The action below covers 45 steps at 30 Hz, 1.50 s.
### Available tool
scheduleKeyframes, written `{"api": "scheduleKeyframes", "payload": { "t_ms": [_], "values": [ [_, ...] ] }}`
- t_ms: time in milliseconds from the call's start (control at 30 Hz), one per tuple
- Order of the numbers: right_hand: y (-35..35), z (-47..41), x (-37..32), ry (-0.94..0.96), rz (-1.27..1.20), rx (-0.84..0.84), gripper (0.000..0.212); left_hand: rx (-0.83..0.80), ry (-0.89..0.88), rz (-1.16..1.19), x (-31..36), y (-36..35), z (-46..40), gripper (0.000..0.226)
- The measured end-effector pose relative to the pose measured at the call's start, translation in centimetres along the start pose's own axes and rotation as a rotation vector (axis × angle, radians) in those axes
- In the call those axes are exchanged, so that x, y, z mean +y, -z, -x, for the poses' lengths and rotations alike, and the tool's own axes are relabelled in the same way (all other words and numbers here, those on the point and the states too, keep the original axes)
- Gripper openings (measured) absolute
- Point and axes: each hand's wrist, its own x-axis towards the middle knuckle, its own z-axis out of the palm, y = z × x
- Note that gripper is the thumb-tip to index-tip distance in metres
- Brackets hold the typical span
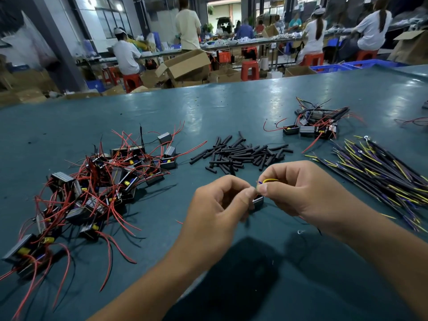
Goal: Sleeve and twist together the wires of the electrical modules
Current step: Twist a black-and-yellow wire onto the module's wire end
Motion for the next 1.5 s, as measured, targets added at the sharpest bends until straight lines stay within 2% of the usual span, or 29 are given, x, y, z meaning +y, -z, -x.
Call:
{"api": "scheduleKeyframes", "payload": {
  "t_ms": [67, 133, 233, 367, 533, 633, 800, 867, 933, 1067, 1167, 1267, 1400, 1433, 1500],
  "values": [
    [0.0, 0.0, 0.1, 0.099, 0.103, 0.028, 0.018, -0.040, 0.312, 0.398, 0.3, -0.2, -0.1, 0.025],
    [0.0, -0.1, 0.2, 0.148, 0.168, 0.032, 0.015, -0.081, 0.511, 0.649, 0.6, -0.3, -0.3, 0.018],
    [0.2, 0.0, 0.2, 0.152, 0.186, -0.001, 0.011, -0.102, 0.526, 0.695, 0.7, -0.2, -0.3, 0.008],
    [0.5, 0.1, 0.1, 0.105, 0.095, -0.063, 0.007, -0.044, 0.350, 0.471, 0.1, 0.3, -0.4, 0.014],
    [0.6, 0.0, 0.0, 0.077, 0.096, -0.024, 0.007, 0.029, 0.122, 0.257, -0.4, 0.6, -0.3, 0.009],
    [0.7, 0.1, -0.1, 0.080, 0.046, -0.038, 0.019, 0.058, -0.077, 0.003, -0.7, 0.7, 0.0, 0.010],
    [0.6, 0.2, 0.1, 0.044, -0.030, -0.112, 0.014, 0.119, -0.463, -0.402, -0.7, 0.7, 0.0, 0.008],
    [0.6, 0.2, 0.2, 0.049, -0.001, -0.124, 0.013, 0.144, -0.537, -0.488, -0.8, 0.7, 0.1, 0.005],
    [0.6, 0.1, 0.3, 0.083, 0.036, -0.120, 0.013, 0.146, -0.452, -0.448, -0.7, 0.7, 0.2, 0.007],
    [0.8, 0.0, 0.6, 0.229, 0.278, -0.081, 0.008, 0.047, 0.003, -0.004, -0.3, 0.4, 0.2, 0.014],
    [1.0, -0.1, 0.9, 0.289, 0.437, -0.013, 0.009, 0.012, 0.177, 0.231, 0.1, 0.4, -0.1, 0.017],
    [1.3, -0.2, 1.1, 0.302, 0.479, 0.000, 0.009, -0.030, 0.312, 0.399, 0.6, 0.5, -0.2, 0.016],
    [1.5, -0.4, 1.2, 0.326, 0.475, 0.038, 0.011, -0.017, 0.438, 0.474, 0.5, 1.0, -0.5, 0.021],
    [1.7, -0.4, 1.0, 0.329, 0.462, 0.062, 0.013, 0.007, 0.421, 0.456, 0.4, 1.1, -0.6, 0.022],
    [2.3, -0.4, 0.6, 0.322, 0.428, 0.053, 0.016, 0.063, 0.244, 0.315, 0.2, 1.5, -0.5, 0.022]
  ]
}}
